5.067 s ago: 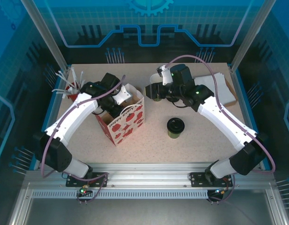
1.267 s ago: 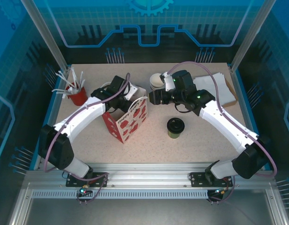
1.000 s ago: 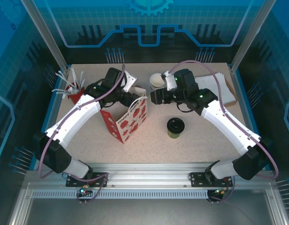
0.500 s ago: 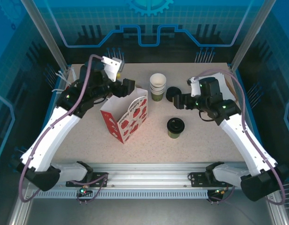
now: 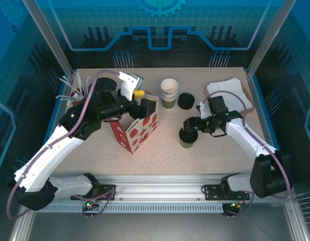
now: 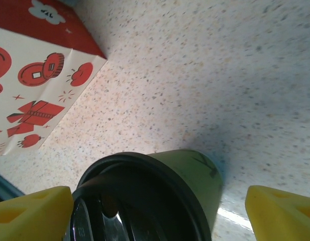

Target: Pack the takeout coffee

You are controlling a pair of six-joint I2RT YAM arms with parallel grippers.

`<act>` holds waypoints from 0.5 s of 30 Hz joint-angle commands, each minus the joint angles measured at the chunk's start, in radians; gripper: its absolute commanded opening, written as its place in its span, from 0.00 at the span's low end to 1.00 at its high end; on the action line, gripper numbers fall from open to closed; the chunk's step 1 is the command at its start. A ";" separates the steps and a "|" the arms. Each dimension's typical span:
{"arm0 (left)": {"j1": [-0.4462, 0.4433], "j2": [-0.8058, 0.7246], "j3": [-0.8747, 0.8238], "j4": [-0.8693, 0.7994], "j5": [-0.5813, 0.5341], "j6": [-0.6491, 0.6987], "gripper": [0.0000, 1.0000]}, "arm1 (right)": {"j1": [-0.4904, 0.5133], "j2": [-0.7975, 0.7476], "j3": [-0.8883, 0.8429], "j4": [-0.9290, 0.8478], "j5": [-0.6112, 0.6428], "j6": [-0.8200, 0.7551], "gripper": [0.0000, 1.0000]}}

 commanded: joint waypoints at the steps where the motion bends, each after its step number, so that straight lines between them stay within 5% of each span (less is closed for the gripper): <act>1: -0.008 -0.024 -0.008 -0.012 0.001 -0.017 0.77 | -0.008 0.010 -0.024 0.055 -0.115 0.003 0.90; 8: -0.039 -0.018 0.018 -0.085 -0.018 -0.017 0.77 | 0.042 0.016 -0.085 0.125 -0.173 0.053 0.89; 15: -0.160 0.012 0.056 -0.151 -0.037 0.019 0.76 | 0.175 0.011 -0.117 0.225 -0.179 0.167 0.89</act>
